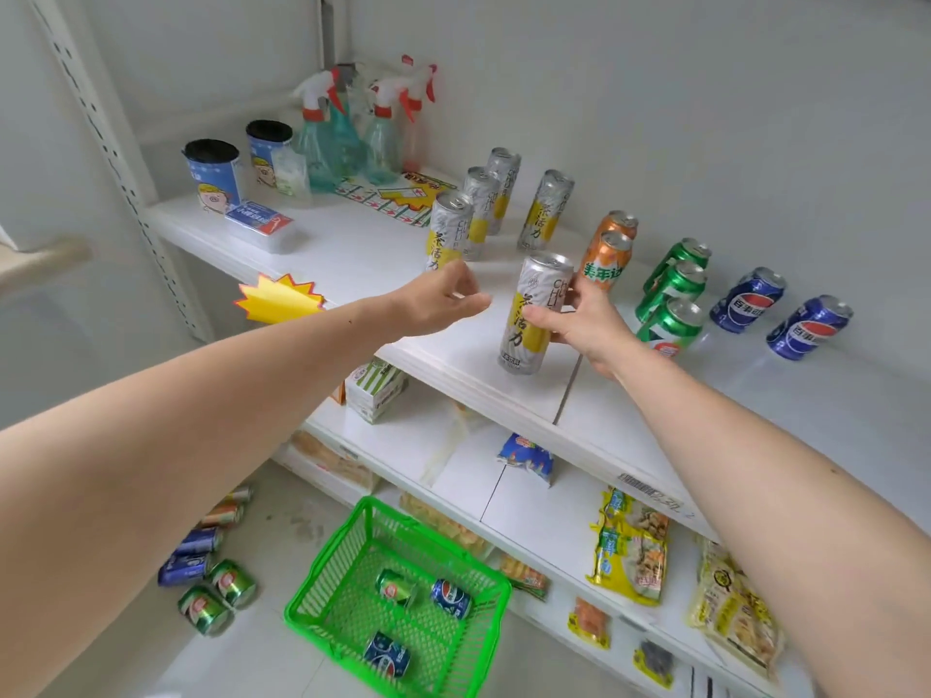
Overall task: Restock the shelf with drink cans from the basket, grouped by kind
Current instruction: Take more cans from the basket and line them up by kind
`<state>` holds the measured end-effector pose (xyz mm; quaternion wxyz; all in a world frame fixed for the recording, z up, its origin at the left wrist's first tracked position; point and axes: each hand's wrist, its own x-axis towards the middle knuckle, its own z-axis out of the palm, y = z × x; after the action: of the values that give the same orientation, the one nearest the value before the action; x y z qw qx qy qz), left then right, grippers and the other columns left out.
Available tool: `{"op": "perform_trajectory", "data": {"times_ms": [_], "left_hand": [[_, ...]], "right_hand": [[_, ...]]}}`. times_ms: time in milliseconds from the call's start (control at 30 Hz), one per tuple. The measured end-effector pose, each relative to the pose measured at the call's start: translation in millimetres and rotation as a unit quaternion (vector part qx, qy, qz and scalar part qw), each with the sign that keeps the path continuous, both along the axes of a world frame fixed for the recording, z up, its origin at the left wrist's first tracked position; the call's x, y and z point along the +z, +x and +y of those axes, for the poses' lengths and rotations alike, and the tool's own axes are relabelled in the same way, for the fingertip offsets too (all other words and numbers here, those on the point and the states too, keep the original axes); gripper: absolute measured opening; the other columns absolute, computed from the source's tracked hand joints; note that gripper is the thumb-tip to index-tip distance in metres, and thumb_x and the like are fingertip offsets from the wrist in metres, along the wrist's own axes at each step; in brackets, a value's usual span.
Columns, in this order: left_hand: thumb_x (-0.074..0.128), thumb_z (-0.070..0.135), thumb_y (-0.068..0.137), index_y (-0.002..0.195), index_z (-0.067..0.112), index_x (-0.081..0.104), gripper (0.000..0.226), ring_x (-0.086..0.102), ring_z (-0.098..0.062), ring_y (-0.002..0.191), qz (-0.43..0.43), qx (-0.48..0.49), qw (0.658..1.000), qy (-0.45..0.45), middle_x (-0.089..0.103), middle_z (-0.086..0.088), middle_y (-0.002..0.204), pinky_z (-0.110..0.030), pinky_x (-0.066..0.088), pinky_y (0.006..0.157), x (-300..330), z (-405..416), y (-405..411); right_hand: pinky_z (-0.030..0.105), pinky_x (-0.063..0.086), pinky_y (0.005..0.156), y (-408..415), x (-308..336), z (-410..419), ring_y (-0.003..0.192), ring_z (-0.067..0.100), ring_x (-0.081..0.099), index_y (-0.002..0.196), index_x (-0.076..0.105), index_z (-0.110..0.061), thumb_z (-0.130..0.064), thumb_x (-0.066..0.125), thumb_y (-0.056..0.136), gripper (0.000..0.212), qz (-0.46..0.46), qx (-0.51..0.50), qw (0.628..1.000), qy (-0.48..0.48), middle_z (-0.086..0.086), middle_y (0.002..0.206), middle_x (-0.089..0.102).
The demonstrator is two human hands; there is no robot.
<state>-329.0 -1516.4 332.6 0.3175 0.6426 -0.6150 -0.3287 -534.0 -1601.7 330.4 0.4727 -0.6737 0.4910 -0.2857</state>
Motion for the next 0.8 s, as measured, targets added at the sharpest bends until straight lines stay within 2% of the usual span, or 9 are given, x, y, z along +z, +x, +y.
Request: {"op": "perform_trajectory", "data": {"times_ms": [100, 233, 367, 567, 700, 800], "left_hand": [[0.052, 0.039, 0.096, 0.122, 0.005, 0.054, 0.042, 0.055, -0.026, 0.114, -0.095, -0.010, 0.995, 0.042, 0.057, -0.011, 0.127, -0.038, 0.045, 0.097, -15.2, -16.1, 3.9], [0.048, 0.039, 0.097, 0.134, 0.007, 0.050, 0.049, 0.047, -0.025, 0.126, -0.209, -0.052, 0.975, 0.051, 0.052, -0.008, 0.138, -0.027, 0.035, 0.100, -25.4, -41.6, 3.3], [0.044, 0.044, 0.098, 0.142, 0.010, 0.041, 0.056, 0.044, -0.028, 0.130, -0.274, -0.091, 0.954, 0.081, 0.048, -0.011, 0.142, -0.034, 0.036, 0.106, -35.3, -71.8, 0.0], [0.043, 0.045, 0.097, 0.136, 0.009, 0.046, 0.052, 0.049, -0.030, 0.124, -0.348, -0.127, 0.926, 0.069, 0.053, -0.012, 0.134, -0.040, 0.042, 0.101, -47.3, -101.6, -4.5], [0.040, 0.047, 0.098, 0.130, 0.014, 0.051, 0.048, 0.052, -0.029, 0.119, -0.402, -0.133, 0.901, 0.093, 0.057, -0.010, 0.127, -0.038, 0.047, 0.093, -50.6, -107.6, -4.2], [0.039, 0.048, 0.098, 0.131, 0.016, 0.051, 0.048, 0.053, -0.029, 0.119, -0.434, -0.139, 0.886, 0.091, 0.056, -0.009, 0.128, -0.038, 0.048, 0.090, -47.5, -110.1, -5.3]], "right_hand": [[0.050, 0.054, 0.093, 7.8, -0.7, -37.5, 0.110, 0.023, 0.063, 0.125, 0.051, -0.015, -0.015, 0.084, 0.074, 0.061, 0.015, -0.015, 1.000, -0.012, 0.007, 0.121, 0.064], [0.045, 0.052, 0.097, 25.1, -1.4, -74.9, 0.110, 0.020, 0.061, 0.125, 0.051, -0.013, -0.013, 0.085, 0.073, 0.062, 0.033, -0.048, 0.997, -0.044, 0.006, 0.123, 0.064], [0.030, 0.048, 0.088, 43.5, -4.2, -105.0, 0.107, 0.017, 0.060, 0.128, 0.050, -0.010, -0.013, 0.086, 0.072, 0.067, 0.032, -0.084, 0.993, -0.072, 0.005, 0.123, 0.063], [0.039, 0.051, 0.096, 59.7, -10.2, -151.4, 0.109, 0.021, 0.063, 0.125, 0.053, -0.012, -0.015, 0.088, 0.068, 0.066, 0.048, -0.099, 0.990, -0.086, 0.007, 0.122, 0.066], [0.036, 0.052, 0.093, 65.6, -9.5, -168.0, 0.104, 0.018, 0.062, 0.126, 0.052, -0.011, -0.011, 0.086, 0.071, 0.065, 0.047, -0.076, 0.993, -0.083, 0.007, 0.121, 0.065], [0.039, 0.051, 0.098, 66.9, -10.7, -175.2, 0.109, 0.019, 0.060, 0.129, 0.050, -0.012, -0.009, 0.085, 0.072, 0.067, 0.057, -0.057, 0.994, -0.078, 0.007, 0.125, 0.063]]}}
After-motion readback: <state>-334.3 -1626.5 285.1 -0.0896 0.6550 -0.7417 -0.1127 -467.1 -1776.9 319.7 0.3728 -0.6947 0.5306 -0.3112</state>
